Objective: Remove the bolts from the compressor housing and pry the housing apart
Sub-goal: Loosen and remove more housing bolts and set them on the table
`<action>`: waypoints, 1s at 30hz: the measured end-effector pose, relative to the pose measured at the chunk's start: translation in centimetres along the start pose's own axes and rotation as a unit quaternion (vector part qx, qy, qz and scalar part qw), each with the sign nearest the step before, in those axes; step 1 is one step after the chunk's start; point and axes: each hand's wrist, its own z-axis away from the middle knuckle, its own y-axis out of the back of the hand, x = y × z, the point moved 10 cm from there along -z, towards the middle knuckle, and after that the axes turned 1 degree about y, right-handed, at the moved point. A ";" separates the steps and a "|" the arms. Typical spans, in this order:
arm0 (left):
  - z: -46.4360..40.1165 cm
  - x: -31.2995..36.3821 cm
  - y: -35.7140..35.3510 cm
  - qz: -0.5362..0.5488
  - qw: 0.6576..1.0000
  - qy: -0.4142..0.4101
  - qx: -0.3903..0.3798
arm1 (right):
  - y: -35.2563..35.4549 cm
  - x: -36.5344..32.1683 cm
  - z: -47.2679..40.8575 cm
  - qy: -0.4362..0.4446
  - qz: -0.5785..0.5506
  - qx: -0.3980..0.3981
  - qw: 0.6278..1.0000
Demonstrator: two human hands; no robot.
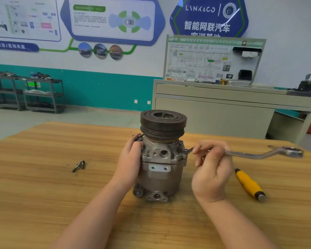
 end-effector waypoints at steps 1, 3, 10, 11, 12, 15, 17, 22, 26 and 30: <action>0.0 0.0 0.0 0.000 1.000 0.003 -0.001 | 1.2 1.6 0.0 -0.083 -0.051 0.072 0.993; 0.0 0.0 0.0 0.001 1.000 0.008 -0.002 | 2.6 5.2 0.5 -0.227 -0.118 0.165 0.953; 0.0 0.0 -0.1 -0.011 1.000 0.005 -0.004 | 1.0 11.5 1.8 -0.529 -0.382 0.142 0.744; 0.0 0.0 0.0 -0.012 1.000 0.002 -0.002 | 1.2 11.4 1.3 -0.515 -0.386 0.142 0.752; 0.0 0.1 0.0 -0.010 1.000 0.000 -0.001 | 1.6 11.0 0.7 -0.491 -0.364 0.138 0.779; 0.1 0.2 0.0 0.000 1.000 0.004 0.000 | 2.8 8.6 -1.4 -0.366 -0.190 0.091 0.907; 0.2 0.2 0.0 0.006 1.000 0.008 0.001 | 2.6 6.3 -2.2 -0.268 -0.072 0.037 0.960; 0.1 0.2 0.0 -0.006 1.000 0.007 -0.001 | 1.0 2.1 -2.6 -0.098 0.049 -0.053 0.993; 0.0 0.0 0.0 -0.007 1.000 0.012 0.001 | 0.1 1.0 -2.3 -0.015 0.093 -0.110 0.989; 0.0 0.3 -0.1 -0.018 1.000 -0.006 -0.006 | -0.5 0.4 -1.5 0.029 0.084 -0.120 0.989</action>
